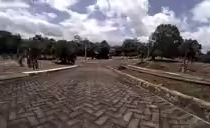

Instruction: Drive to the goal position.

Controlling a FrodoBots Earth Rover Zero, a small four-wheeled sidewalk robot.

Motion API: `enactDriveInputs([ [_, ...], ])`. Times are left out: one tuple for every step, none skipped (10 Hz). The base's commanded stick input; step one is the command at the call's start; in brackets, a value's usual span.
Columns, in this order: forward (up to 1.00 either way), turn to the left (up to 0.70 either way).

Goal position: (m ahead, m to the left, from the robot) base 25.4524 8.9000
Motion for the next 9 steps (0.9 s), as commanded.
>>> enactDriveInputs([
  [1.0, 0.0],
  [1.0, 0.0],
  [1.0, 0.0],
  [1.0, 0.0],
  [1.0, 0.0],
  [1.0, 0.0],
  [1.0, 0.0],
  [1.0, 0.0],
  [1.0, 0.0],
])
